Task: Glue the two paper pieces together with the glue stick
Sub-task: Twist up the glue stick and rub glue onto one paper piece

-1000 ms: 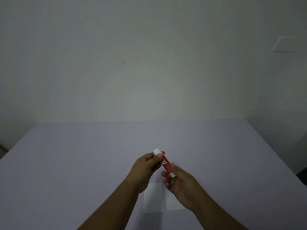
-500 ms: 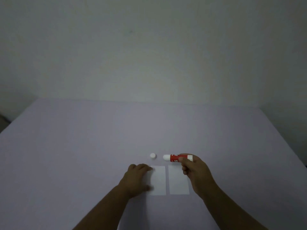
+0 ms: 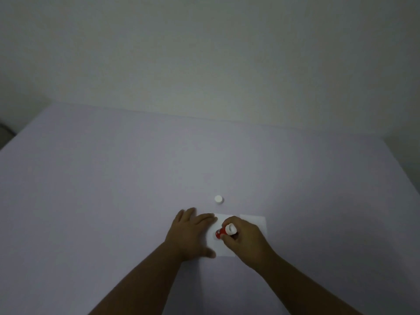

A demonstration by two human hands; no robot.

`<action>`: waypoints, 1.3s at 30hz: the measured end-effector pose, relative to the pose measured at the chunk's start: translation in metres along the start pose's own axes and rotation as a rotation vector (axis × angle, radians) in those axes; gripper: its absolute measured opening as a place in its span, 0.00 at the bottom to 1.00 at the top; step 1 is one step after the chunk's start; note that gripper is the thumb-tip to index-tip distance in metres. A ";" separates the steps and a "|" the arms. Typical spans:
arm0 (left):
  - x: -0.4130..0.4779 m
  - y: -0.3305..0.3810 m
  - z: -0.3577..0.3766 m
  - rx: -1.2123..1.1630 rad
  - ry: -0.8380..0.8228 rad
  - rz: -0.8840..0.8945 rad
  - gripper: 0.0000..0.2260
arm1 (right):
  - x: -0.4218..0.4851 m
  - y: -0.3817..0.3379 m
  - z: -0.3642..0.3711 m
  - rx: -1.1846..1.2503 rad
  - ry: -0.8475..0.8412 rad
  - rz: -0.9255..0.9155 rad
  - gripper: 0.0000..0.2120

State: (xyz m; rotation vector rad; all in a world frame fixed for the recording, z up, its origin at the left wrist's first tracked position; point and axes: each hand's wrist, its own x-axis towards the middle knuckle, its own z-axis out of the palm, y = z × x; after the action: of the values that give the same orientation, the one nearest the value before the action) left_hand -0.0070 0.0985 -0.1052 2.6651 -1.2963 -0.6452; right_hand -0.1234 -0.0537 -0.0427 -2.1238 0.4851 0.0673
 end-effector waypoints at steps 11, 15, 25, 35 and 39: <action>0.000 -0.002 -0.002 -0.051 -0.054 0.006 0.45 | 0.029 0.001 -0.001 -0.155 0.078 -0.109 0.04; 0.000 0.001 -0.005 -0.048 -0.061 0.001 0.45 | 0.038 -0.001 -0.008 -0.202 0.073 -0.081 0.05; 0.000 0.006 -0.010 -0.062 -0.078 -0.015 0.45 | -0.005 0.004 0.001 -0.150 -0.045 -0.103 0.04; 0.002 0.007 -0.010 -0.044 -0.101 -0.016 0.44 | 0.025 0.003 -0.017 -0.208 0.115 -0.088 0.05; 0.002 0.010 -0.012 -0.037 -0.095 -0.021 0.44 | -0.005 0.008 -0.010 -0.173 0.021 -0.099 0.05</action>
State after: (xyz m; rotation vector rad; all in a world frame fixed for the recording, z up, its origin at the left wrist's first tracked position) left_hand -0.0077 0.0895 -0.0927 2.6517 -1.2680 -0.7994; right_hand -0.1323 -0.0637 -0.0423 -2.3166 0.3981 0.0309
